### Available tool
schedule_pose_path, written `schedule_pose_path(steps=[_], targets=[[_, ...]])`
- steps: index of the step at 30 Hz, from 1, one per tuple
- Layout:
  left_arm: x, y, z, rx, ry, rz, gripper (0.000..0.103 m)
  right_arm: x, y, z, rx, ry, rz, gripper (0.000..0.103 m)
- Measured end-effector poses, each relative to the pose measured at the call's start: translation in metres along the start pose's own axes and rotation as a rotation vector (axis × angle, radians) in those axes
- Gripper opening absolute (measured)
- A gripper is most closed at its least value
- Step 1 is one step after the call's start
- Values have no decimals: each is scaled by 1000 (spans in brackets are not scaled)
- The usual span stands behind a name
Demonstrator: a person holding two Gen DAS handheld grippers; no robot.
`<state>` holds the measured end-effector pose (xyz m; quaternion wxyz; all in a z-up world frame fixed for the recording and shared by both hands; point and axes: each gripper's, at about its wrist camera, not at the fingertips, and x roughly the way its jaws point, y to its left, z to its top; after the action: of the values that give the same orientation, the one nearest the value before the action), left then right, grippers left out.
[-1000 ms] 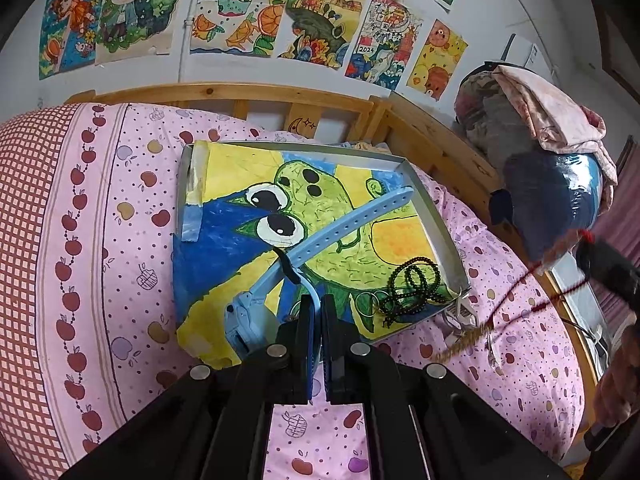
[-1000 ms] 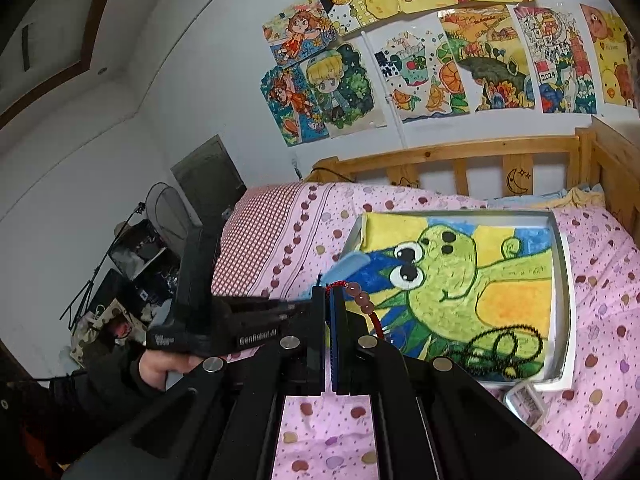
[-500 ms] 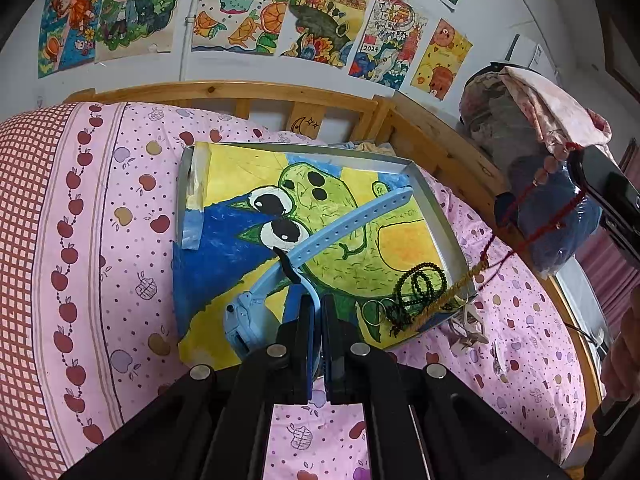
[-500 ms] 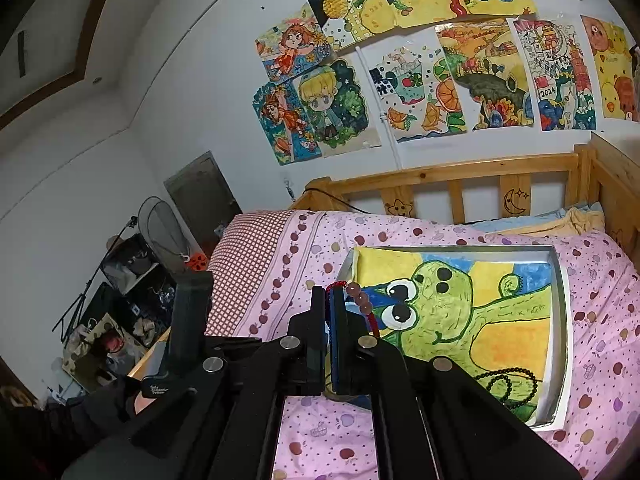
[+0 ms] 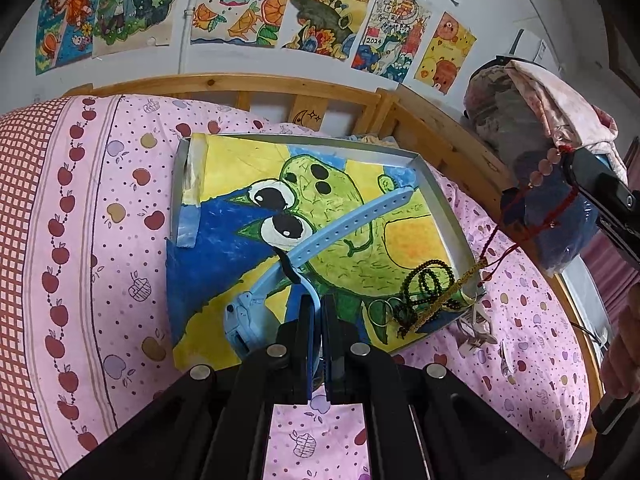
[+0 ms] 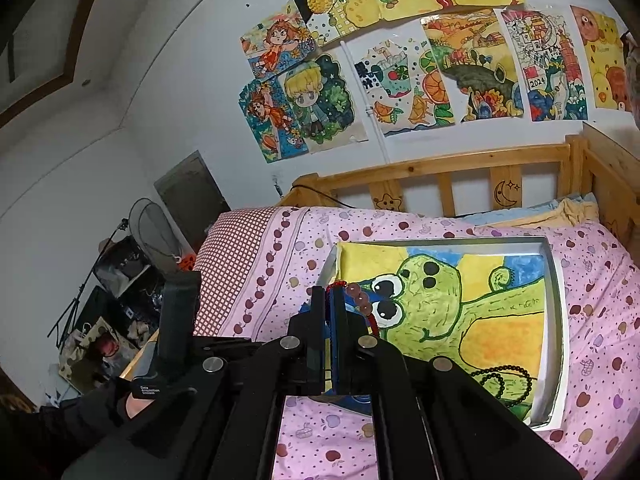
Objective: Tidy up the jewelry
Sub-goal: 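Hold the watch above the painting with the left tool while the right tool carries the bracelet to the tray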
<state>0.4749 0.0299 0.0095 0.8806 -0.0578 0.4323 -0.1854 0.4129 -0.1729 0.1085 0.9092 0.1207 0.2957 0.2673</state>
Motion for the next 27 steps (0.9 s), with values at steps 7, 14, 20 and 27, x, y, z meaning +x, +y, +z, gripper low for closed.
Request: schedule_pose_path(steps=[7,14,20,27], targets=[[9,4,4,-8,9,11,4,1,-3,1,3,-6,2,2],[21,8,12,-18,25,20,4,4,-6,3,-1,-9,0,2],[30,12,14,-24,41,24,4,8,-7,3,1,-6,6,2],[43,18,16,-45,67,28,4,17,-10,4,2,-2,4,2]])
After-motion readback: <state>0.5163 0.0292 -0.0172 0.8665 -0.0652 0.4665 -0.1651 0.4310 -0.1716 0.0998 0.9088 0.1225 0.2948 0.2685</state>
